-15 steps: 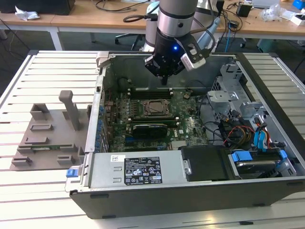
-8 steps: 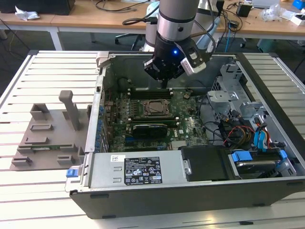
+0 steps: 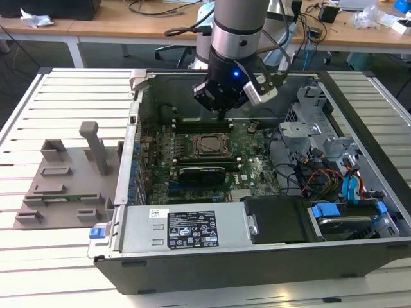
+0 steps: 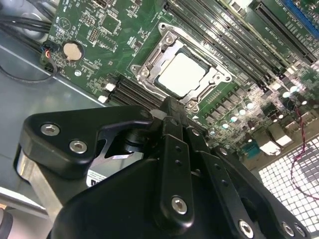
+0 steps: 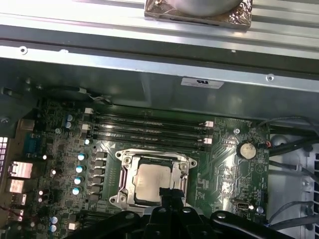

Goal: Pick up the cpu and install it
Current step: 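Install the second cpu locking lever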

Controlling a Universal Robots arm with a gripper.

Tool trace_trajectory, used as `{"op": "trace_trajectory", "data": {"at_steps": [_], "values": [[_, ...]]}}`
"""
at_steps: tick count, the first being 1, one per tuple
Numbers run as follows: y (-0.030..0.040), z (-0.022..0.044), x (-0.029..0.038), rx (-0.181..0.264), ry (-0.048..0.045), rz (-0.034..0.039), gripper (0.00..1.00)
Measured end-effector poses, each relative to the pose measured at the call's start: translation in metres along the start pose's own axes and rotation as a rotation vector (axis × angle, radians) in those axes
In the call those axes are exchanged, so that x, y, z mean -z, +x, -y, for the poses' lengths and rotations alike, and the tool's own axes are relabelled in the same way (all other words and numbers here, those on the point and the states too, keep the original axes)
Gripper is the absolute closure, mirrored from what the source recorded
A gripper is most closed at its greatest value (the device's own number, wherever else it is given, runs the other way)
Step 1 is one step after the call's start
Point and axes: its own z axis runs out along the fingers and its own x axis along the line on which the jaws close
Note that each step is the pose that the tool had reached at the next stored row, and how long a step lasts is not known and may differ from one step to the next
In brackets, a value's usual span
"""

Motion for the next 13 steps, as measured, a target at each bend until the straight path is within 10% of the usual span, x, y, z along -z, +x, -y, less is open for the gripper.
{"op": "trace_trajectory", "data": {"at_steps": [13], "values": [[0.004,0.0137,-0.0079,0.0,-0.0001,0.0,0.89]]}}
